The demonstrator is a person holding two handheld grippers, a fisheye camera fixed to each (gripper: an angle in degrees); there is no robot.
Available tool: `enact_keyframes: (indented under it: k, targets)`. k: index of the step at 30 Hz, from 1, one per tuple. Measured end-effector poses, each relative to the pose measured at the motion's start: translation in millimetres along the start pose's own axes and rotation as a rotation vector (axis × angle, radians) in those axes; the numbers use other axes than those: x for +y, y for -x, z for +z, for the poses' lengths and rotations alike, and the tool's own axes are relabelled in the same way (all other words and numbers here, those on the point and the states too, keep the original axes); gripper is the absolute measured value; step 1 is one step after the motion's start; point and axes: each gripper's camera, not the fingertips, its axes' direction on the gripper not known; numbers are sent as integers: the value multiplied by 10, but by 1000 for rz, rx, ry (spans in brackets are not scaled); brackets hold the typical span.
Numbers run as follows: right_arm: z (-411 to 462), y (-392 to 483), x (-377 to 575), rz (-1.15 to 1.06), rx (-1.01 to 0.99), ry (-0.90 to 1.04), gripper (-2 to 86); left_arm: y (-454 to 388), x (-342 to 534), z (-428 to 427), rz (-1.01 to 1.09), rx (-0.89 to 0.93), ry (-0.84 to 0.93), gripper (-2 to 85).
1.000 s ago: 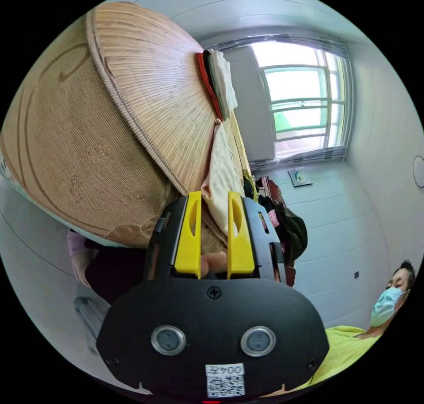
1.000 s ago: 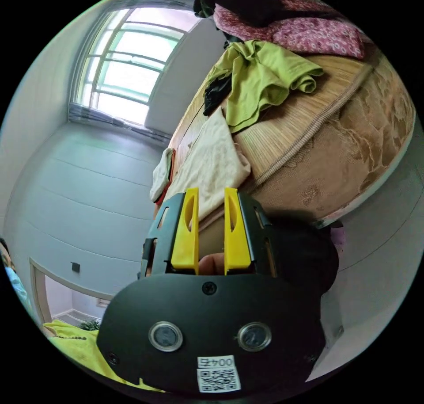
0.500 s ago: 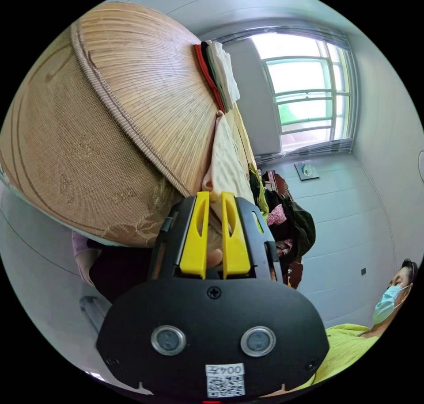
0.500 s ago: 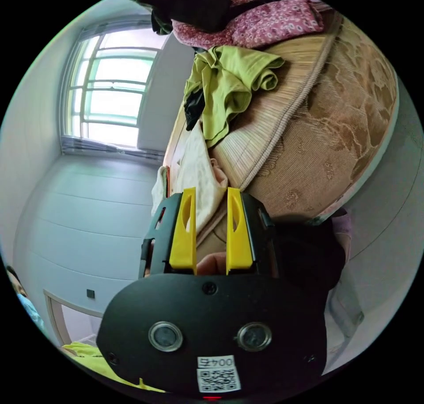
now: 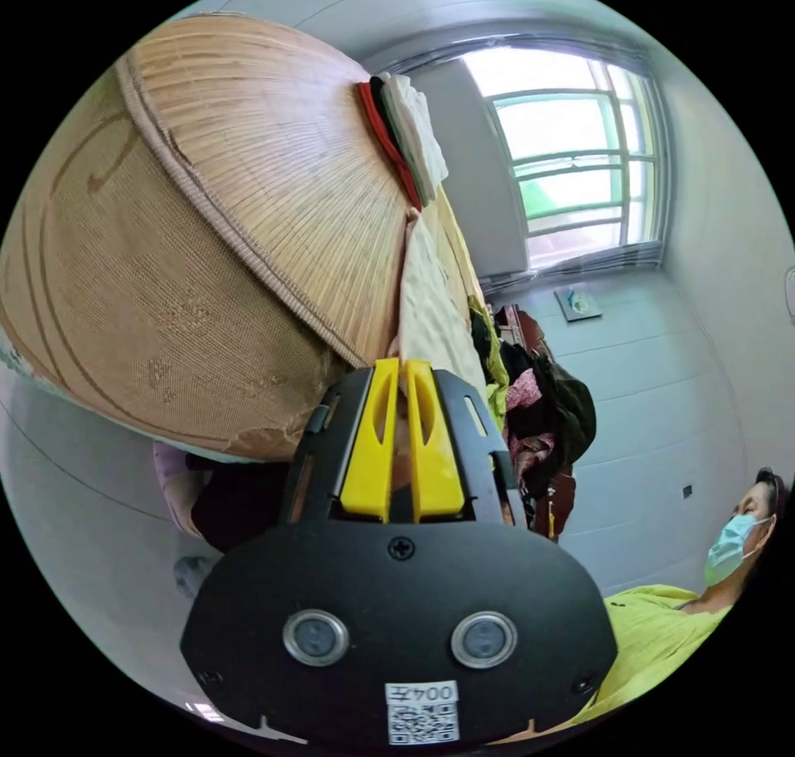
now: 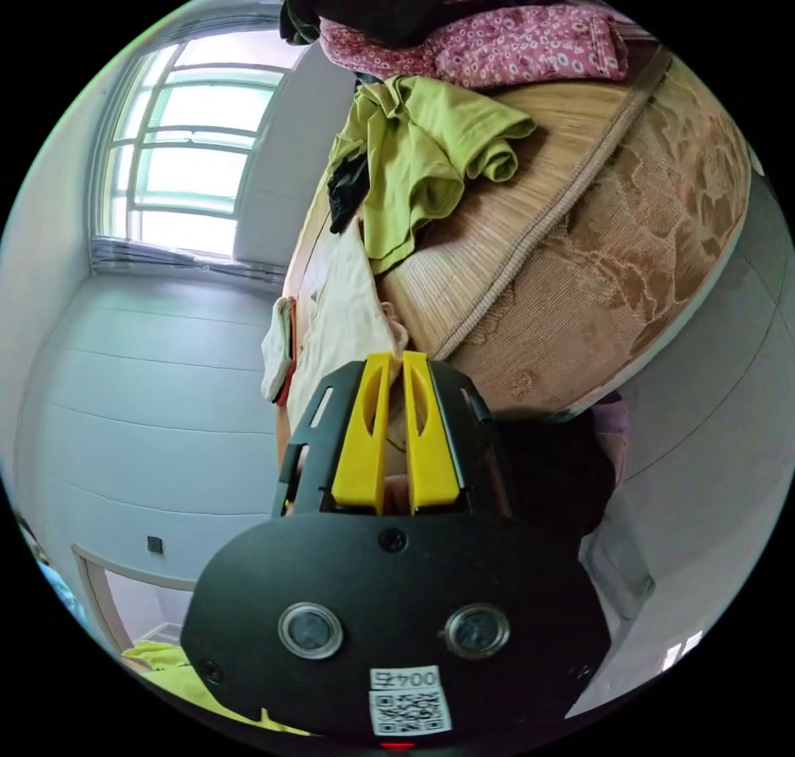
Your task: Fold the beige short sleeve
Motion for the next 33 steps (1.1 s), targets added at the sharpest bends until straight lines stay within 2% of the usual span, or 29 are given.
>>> enact_keyframes:
  k: [2,4,6,8,11,13,15,17,20,24,27,31,33]
  targets:
    - [-139,186,98,-64,55,-41,52,-99,-3,-158,34,-11,-30,13]
    - [-139,496,186,-198,183,-61,50,-529,4,-303,192,-175,-97,11]
    - [22,907,280,-363,327,-56,39,-967,-14,-142,357,-294,-85,10]
    - [411,1486,430,-580,469,-35,14,-1398,-40,231,521,-378,-20,10]
    - [1033,1971,610,-781,664,8,-2,-1923,4,1050,762,-620,99,8]
    - [1380,2051,679,-829,755,57,-5,-2051,106,1666,889,-835,180,8]
    - [1653,2039,757,-868,805,109,-7,-2009,168,2008,927,-917,256,8]
    - [1977,1920,865,-906,857,230,-8,-1898,195,2267,901,-939,366,7]
    - [2077,1893,1052,-986,850,189,-8,-1904,278,2383,895,-957,337,7]
    - [2107,1871,1037,-909,772,194,-7,-1961,276,2524,911,-956,385,7]
    - [2118,1859,1081,-910,730,184,-6,-1973,204,2544,905,-910,415,9]
    - [2073,1919,1152,-957,741,160,-6,-1937,105,2414,820,-801,366,14]
    - [1914,1981,1127,-933,746,80,-5,-2003,40,2292,776,-759,342,19]
